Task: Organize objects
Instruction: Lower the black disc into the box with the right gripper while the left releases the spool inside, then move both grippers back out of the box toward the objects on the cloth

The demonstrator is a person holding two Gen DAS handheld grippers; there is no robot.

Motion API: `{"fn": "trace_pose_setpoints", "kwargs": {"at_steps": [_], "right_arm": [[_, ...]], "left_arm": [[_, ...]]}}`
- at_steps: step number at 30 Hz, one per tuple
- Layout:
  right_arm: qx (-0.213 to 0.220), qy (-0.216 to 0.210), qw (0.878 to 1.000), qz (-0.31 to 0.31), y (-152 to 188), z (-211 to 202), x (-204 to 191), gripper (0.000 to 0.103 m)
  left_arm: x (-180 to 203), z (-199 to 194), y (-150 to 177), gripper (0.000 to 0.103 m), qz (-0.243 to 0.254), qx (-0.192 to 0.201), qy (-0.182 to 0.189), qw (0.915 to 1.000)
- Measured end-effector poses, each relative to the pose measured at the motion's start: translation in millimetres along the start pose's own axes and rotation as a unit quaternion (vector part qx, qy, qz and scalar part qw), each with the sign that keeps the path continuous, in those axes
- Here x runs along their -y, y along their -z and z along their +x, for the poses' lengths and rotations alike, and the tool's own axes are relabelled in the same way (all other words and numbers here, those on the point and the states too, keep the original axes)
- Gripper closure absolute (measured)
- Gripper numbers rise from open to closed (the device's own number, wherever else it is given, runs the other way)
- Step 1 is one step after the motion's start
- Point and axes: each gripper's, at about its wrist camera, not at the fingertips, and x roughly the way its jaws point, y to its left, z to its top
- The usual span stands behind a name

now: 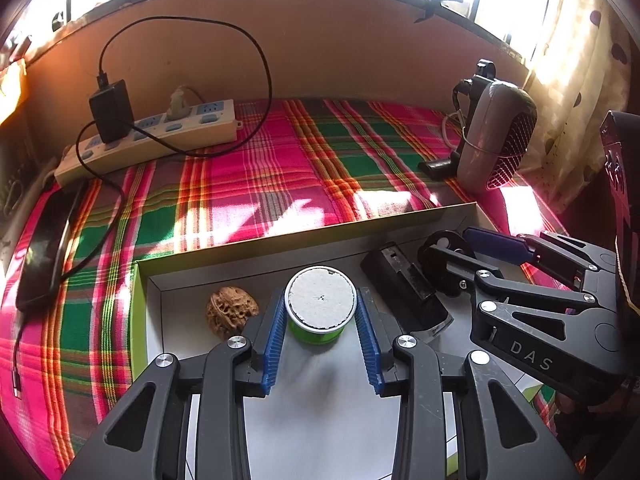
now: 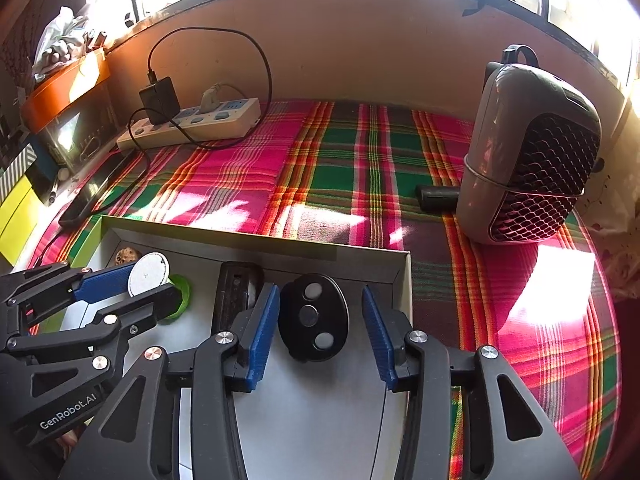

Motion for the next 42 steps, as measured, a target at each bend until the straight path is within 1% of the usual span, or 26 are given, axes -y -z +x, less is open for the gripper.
{"fn": "trace_pose_setpoints", "kwargs": {"at_steps": [14,16,18,28,39,42], "right_arm": [[0.018,-0.003,1.000,0.020,8,-20,0,0.058],[0.026,-0.009,0.999,0.023,10,-25,2,0.058],[0.028,-0.006,0.999,0.025,12,-29,2,0.058],[0.042,-0.007,0.998,0.036,25,-51,4,0.058],[0.055,-0.009,0.998,0.043,48,-78,2,0.058],[0.056,-0.009,0.997,0.043,55,-85,1,0.058]], "left_arm": [[0,-13,6,0.070,-0.006,0.008,0.000,1.0000],[0,-18,7,0.070,-0.003,0.013,-0.008,0.9999],[1,-21,9,0.070,0.001,0.017,-0.012,0.9998],[3,-40,17,0.070,-0.004,0.031,-0.008,0.9995],[4,-71,38,0.070,-0.008,0.052,-0.005,0.9986],[1,-79,45,0.070,-0.018,0.057,0.000,0.9982]]}}
